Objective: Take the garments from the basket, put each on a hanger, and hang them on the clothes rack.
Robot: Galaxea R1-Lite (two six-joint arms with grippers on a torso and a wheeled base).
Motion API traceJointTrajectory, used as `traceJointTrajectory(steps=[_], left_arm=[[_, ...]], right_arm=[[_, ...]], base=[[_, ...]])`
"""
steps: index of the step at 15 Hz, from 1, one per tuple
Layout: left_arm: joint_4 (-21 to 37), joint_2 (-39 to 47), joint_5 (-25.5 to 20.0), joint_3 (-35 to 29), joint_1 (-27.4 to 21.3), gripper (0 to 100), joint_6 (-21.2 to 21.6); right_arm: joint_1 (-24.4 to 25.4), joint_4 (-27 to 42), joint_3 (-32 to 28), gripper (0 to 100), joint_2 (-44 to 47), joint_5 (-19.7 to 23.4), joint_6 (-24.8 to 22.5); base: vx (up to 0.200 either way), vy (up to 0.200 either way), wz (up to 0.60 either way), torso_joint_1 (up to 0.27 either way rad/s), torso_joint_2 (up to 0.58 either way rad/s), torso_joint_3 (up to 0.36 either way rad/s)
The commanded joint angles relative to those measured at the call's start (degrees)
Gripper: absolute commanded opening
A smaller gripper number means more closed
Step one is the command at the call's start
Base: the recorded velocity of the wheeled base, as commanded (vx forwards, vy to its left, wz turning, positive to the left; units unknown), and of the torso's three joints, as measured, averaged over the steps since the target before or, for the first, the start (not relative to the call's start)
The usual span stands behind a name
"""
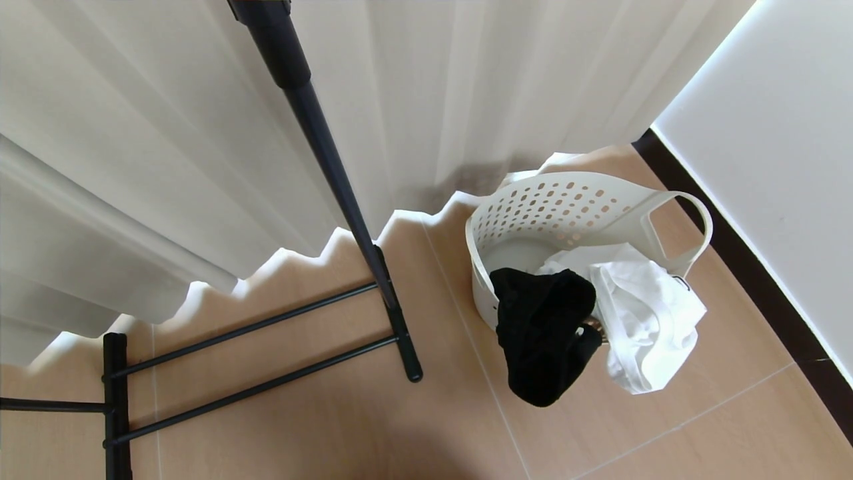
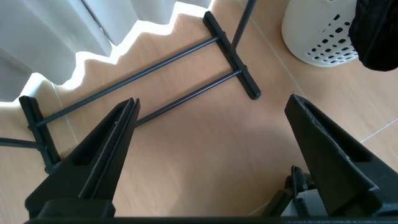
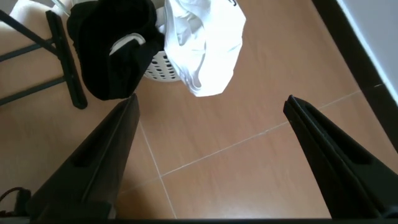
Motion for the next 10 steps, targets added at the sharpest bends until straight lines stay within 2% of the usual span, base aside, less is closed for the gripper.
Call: traceJointTrajectory(steps=[1,3,4,5,6,7,10], left_arm=[[0.0,0.0,0.0,0.0,0.0,100,0.1],[0.0,0.0,0.0,0.0,0.0,100,0.0],[0.0,0.0,0.0,0.0,0.0,100,0.0],[0.0,0.0,0.0,0.0,0.0,100,0.0],[0.0,0.1,0.0,0.0,0.0,100,0.1],[0.0,0.0,0.0,0.0,0.0,100,0.1],[0.0,0.0,-0.1,0.0,0.0,100,0.1]], right_arm=[[1.4,-10.6,-5.7,100,38.7,5.1,2.5],[3.1,-21.9,-6.9,100,54.0,5.1,0.8],[6.2,-26.9,-9.8,100,62.2,4.8,-0.4],[6.7,-27.6,-10.5,100,63.6,4.8,-0.4],[10.0,-29.1,-16.7,100,72.1,3.6,-0.9],[11.9,-28.9,-20.2,100,75.8,3.0,-2.6],[12.7,-28.5,-30.4,100,85.2,2.3,-13.1]], base=[[0.000,0.000,0.00,0.000,0.00,0.000],[0.000,0.000,0.00,0.000,0.00,0.000],[0.000,0.000,0.00,0.000,0.00,0.000],[0.000,0.000,0.00,0.000,0.00,0.000],[0.000,0.000,0.00,0.000,0.00,0.000],[0.000,0.000,0.00,0.000,0.00,0.000],[0.000,0.000,0.00,0.000,0.00,0.000]])
